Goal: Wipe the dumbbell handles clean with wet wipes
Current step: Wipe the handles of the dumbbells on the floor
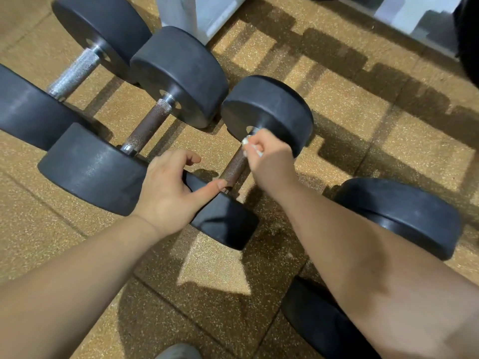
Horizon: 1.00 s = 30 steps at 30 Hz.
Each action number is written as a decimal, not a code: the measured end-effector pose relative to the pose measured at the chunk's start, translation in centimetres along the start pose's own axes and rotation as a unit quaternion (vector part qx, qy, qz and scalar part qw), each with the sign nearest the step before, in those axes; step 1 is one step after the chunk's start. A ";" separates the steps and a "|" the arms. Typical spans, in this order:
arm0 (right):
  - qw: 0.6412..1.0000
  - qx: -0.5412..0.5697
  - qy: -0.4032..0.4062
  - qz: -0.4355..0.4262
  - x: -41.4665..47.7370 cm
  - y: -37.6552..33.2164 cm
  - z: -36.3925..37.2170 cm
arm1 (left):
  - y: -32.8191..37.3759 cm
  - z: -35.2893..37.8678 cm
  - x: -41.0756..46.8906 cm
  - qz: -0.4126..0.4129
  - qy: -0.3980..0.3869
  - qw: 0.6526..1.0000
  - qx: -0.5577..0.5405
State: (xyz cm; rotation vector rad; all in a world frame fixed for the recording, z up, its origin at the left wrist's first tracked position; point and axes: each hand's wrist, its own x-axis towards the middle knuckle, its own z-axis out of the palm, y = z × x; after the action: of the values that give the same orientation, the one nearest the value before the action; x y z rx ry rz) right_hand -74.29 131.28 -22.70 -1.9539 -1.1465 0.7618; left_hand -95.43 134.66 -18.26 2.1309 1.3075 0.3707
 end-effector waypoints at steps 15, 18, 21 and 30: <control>0.996 0.078 0.018 0.037 -0.6 -0.2 1.3 | -2.1 -1.1 1.0 -0.007 -0.035 0.998 -0.046; 0.993 0.029 -0.113 0.024 -3.1 -0.5 1.3 | -2.0 -1.1 1.1 0.003 -0.036 0.998 -0.052; 0.988 0.059 -0.141 0.033 -3.2 -0.4 1.1 | -1.8 -1.2 1.1 0.017 -0.039 0.998 -0.048; 0.975 0.181 -0.114 0.064 -2.9 0.9 2.0 | -1.0 -1.5 1.0 -0.005 -0.050 0.996 -0.074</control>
State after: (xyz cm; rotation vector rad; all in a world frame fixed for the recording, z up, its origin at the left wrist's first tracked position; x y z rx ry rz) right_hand -76.68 129.00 -24.21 -1.6739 -0.9358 1.1995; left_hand -96.44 136.35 -17.79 1.9919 1.1966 0.3416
